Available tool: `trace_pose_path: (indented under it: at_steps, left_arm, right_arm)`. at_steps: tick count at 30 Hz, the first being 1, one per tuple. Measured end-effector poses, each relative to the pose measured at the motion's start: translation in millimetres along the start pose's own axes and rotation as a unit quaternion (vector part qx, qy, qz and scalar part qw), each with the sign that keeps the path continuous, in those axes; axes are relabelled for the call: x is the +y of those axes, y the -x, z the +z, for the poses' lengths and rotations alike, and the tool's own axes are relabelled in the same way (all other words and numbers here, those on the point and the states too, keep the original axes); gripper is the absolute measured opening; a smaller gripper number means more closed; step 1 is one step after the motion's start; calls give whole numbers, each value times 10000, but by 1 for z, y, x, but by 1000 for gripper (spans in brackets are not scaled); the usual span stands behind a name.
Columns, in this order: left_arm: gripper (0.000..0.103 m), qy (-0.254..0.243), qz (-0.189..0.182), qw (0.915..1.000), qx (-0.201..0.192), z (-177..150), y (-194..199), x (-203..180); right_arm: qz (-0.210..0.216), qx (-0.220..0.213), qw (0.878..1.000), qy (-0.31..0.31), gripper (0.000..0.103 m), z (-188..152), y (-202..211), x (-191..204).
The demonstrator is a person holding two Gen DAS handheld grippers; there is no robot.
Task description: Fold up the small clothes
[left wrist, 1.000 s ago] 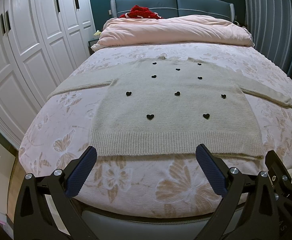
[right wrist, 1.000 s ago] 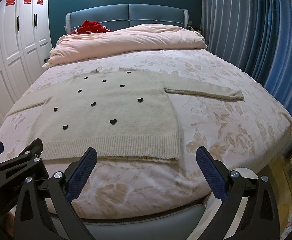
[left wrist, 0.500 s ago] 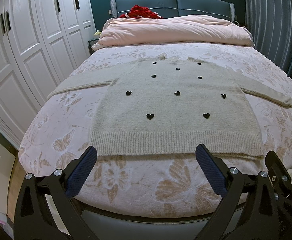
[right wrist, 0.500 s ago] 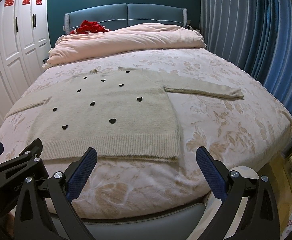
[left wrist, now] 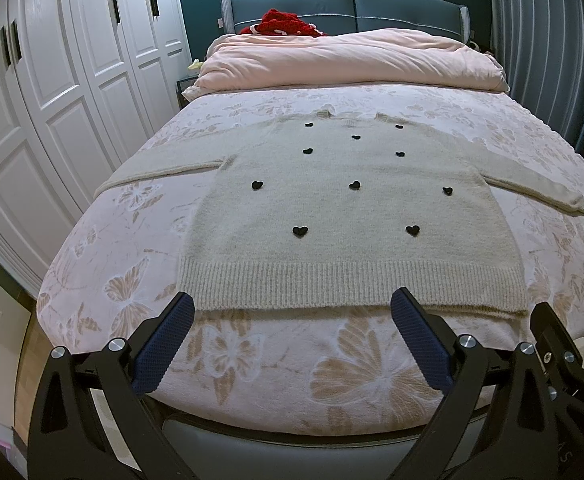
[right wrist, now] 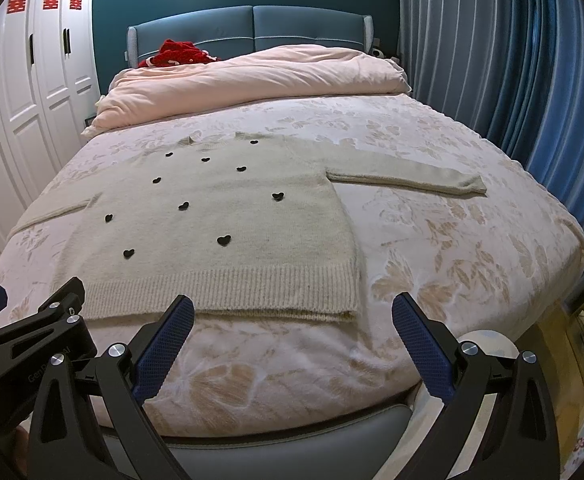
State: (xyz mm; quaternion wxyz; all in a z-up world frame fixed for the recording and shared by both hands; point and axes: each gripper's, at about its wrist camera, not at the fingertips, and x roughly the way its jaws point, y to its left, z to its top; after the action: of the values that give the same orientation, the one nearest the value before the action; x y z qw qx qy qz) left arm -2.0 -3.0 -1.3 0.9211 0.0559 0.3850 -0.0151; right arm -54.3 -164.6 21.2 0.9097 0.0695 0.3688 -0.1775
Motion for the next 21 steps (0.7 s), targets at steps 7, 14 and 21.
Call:
trace_pose_path:
  at_steps: [7, 14, 21]
  left_arm:
    - [96, 5, -3, 10000, 9, 0, 0, 0]
    - [96, -2, 1, 10000, 11, 0, 0, 0]
    - [96, 1, -1, 10000, 15, 0, 0, 0]
  right_arm:
    - [3, 2, 10000, -1, 98, 0, 0, 0]
    - [-3, 21, 10000, -12, 98, -2, -1, -1]
    - [-8, 22, 10000, -11, 98, -2, -1, -2]
